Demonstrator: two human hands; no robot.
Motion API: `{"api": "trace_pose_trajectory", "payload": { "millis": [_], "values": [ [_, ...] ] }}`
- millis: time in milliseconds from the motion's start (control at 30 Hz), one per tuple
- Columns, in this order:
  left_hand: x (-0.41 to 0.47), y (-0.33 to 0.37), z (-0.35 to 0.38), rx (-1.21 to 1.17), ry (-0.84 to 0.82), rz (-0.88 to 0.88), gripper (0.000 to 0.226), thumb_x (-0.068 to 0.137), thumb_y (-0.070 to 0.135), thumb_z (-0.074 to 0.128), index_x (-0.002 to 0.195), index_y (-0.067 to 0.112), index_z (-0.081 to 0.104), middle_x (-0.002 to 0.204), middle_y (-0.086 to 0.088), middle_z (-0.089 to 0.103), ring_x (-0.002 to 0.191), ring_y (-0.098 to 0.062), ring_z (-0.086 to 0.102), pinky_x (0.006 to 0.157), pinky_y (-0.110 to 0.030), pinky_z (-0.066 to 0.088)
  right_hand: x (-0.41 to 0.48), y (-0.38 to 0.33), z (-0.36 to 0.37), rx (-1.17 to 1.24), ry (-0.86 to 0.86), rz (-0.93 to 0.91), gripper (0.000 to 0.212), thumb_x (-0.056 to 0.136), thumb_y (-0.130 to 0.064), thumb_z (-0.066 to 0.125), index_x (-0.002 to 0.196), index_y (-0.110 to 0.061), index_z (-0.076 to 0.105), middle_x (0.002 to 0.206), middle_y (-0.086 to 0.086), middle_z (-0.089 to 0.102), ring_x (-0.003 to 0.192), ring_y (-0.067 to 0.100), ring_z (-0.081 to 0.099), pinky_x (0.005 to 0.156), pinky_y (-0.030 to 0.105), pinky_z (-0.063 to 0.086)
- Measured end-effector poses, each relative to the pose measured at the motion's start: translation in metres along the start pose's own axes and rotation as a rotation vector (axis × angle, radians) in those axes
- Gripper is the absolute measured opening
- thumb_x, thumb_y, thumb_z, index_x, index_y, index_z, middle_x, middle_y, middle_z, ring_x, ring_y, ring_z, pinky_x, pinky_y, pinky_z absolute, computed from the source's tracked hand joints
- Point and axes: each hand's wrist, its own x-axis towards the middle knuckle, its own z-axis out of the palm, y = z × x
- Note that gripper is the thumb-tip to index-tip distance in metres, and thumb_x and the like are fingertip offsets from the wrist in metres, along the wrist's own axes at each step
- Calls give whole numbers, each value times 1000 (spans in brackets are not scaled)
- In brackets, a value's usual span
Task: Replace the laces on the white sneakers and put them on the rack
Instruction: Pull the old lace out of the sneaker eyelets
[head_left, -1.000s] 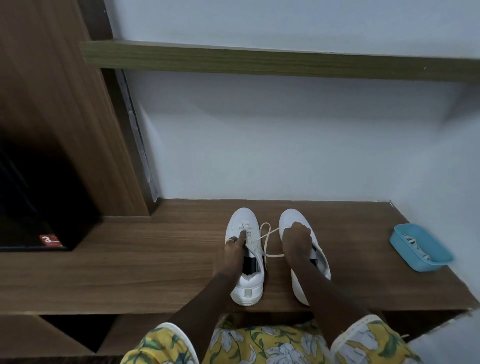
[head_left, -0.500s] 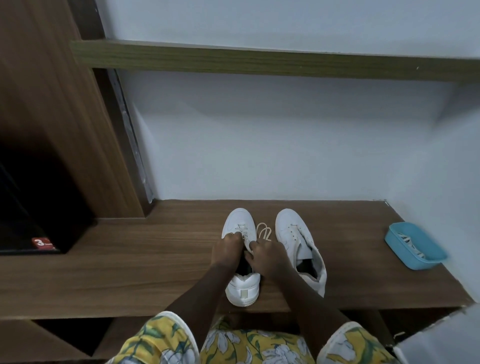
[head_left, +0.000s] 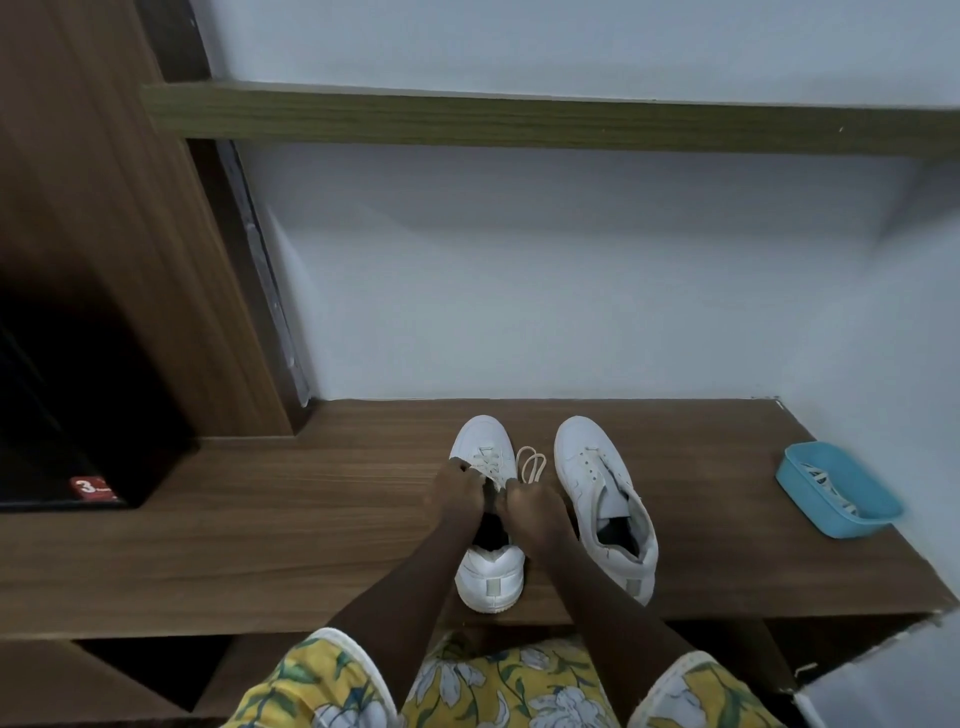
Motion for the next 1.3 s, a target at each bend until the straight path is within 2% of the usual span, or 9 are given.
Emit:
{"api": "trace_pose_trajectory", "payload": {
  "millis": [100, 167, 433, 567, 767, 967, 1167, 1233, 1300],
  "values": [
    [5, -7, -1, -66, -48, -39, 31, 97, 23, 44, 113, 7, 65, 115, -7, 62, 104, -22, 58, 81, -26, 40, -4, 2, -9, 106, 47, 36, 27, 95, -22, 51, 103, 1, 62, 91, 18, 68, 84, 30, 67, 64, 27, 44],
    [6, -9, -2, -72, -58, -32, 30, 97, 23, 46, 114, 8, 65, 117, -6, 63, 106, -20, 58, 72, -21, 34, -5, 4, -9, 144, 12, 56, 37, 102, -25, 33, 123, -1, 51, 112, 19, 62, 102, 31, 60, 79, 31, 44],
    [-12, 2, -4, 324, 83, 440, 33, 89, 27, 48, 118, 25, 62, 130, 3, 54, 105, -23, 60, 78, -31, 48, -2, 7, -4, 151, -15, 84, 33, 101, -21, 32, 119, -4, 53, 112, 16, 63, 102, 28, 61, 84, 32, 45],
    [-14, -1, -3, 480, 139, 703, 36, 77, 29, 39, 78, 17, 73, 91, 5, 71, 79, -23, 67, 69, -33, 51, -2, 7, -4, 137, -14, 64, 32, 100, -16, 31, 118, -2, 53, 113, 18, 62, 103, 29, 60, 85, 33, 45],
    [-4, -8, -4, 682, 139, 695, 19, 54, 30, 85, 61, 25, 68, 69, 9, 67, 71, -16, 66, 89, -66, 41, -6, 6, -10, 188, -25, 95, 33, 102, -23, 31, 119, -5, 52, 112, 15, 63, 102, 28, 60, 85, 32, 44],
    [-3, -5, -10, 620, 147, 490, 16, 86, 38, 62, 83, 24, 69, 77, 4, 68, 81, -19, 66, 103, -58, 32, -8, 4, -13, 160, -76, 92, 32, 101, -22, 34, 122, -5, 51, 113, 15, 63, 103, 28, 60, 83, 31, 45],
    [17, -15, -23, -10, 197, 9, 23, 94, 22, 51, 102, 6, 66, 103, -15, 64, 97, -30, 59, 73, -30, 38, -14, -1, -24, 90, -75, 88, 22, 94, -15, 50, 103, 2, 62, 100, 17, 64, 89, 31, 64, 69, 31, 48],
    [19, -17, -21, -36, 151, -44, 19, 90, 11, 54, 106, 4, 62, 108, -18, 62, 101, -31, 58, 79, -33, 41, -15, -5, -24, -10, -126, 60, 25, 55, -20, 88, 61, -6, 69, 62, 5, 62, 47, 18, 61, 41, 18, 42],
    [17, -19, -18, 12, 95, 18, 32, 86, 4, 55, 118, 7, 57, 111, -18, 61, 103, -31, 57, 83, -35, 44, -4, 3, -2, 31, -117, 38, 43, 17, -20, 94, 35, -8, 57, 40, -2, 47, 25, 10, 42, 29, 10, 27]
  ]
}}
